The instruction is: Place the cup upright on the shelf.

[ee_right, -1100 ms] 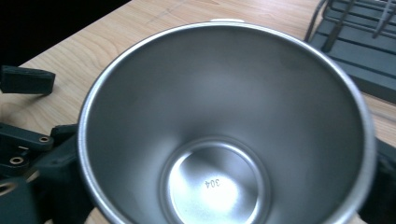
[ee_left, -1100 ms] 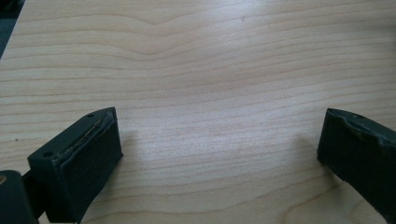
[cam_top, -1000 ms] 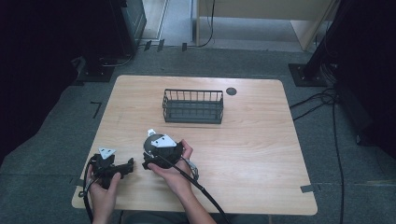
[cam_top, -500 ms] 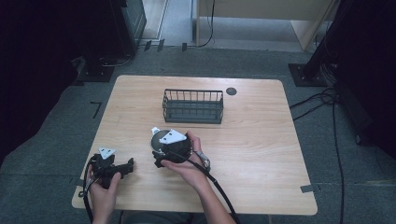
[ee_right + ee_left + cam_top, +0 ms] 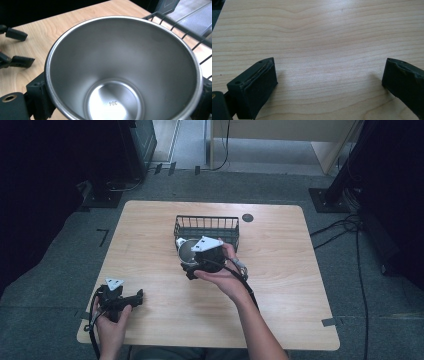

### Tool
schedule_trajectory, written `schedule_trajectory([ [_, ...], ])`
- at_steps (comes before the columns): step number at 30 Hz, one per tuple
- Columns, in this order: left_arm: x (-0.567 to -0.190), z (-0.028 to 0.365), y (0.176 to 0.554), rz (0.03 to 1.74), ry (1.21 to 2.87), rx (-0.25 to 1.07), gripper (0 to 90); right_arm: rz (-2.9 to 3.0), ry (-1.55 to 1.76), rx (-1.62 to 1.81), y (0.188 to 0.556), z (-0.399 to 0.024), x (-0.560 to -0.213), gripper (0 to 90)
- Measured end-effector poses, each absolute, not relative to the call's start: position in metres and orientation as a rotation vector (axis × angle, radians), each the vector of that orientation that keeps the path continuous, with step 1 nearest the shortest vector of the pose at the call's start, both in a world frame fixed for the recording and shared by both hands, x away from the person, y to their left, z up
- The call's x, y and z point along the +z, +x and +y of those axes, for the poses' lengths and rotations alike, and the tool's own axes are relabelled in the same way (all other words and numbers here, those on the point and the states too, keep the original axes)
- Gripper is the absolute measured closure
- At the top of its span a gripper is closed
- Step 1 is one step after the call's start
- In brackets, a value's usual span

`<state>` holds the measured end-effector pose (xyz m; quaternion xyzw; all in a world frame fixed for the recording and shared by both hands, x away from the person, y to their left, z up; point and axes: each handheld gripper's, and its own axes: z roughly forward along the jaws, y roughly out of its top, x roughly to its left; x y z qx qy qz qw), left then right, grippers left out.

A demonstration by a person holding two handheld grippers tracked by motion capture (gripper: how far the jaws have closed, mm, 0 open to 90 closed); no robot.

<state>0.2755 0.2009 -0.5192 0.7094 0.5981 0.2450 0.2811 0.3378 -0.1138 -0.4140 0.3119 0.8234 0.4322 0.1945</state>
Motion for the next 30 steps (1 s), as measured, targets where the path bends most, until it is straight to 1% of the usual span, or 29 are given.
schedule_trajectory([
  [2, -0.519, 0.201, 0.275, 1.603, 1.903, 0.657, 0.0, 2.309, 0.852, 1.22, 0.348, -0.119, -0.405, 7.2],
  [4, -0.519, 0.201, 0.275, 1.603, 1.903, 0.657, 0.0, 2.311, 0.848, 1.222, 0.35, -0.121, -0.403, 7.2],
  [5, -0.519, 0.201, 0.275, 1.603, 1.902, 0.657, 0.0, 2.316, 0.83, 1.229, 0.358, -0.124, -0.397, 7.2],
  [13, -0.519, 0.201, 0.275, 1.602, 1.903, 0.657, 0.0, 2.298, 0.86, 1.228, 0.382, -0.135, -0.382, 7.2],
  [18, -0.519, 0.201, 0.275, 1.602, 1.903, 0.657, 0.0, 2.281, 0.876, 1.228, 0.392, -0.139, -0.379, 7.2],
  [26, -0.519, 0.201, 0.275, 1.602, 1.904, 0.656, 0.0, 2.247, 0.927, 1.207, 0.418, -0.151, -0.377, 7.2],
  [30, -0.519, 0.201, 0.275, 1.602, 1.903, 0.656, 0.0, 2.232, 0.944, 1.215, 0.423, -0.155, -0.375, 7.2],
])
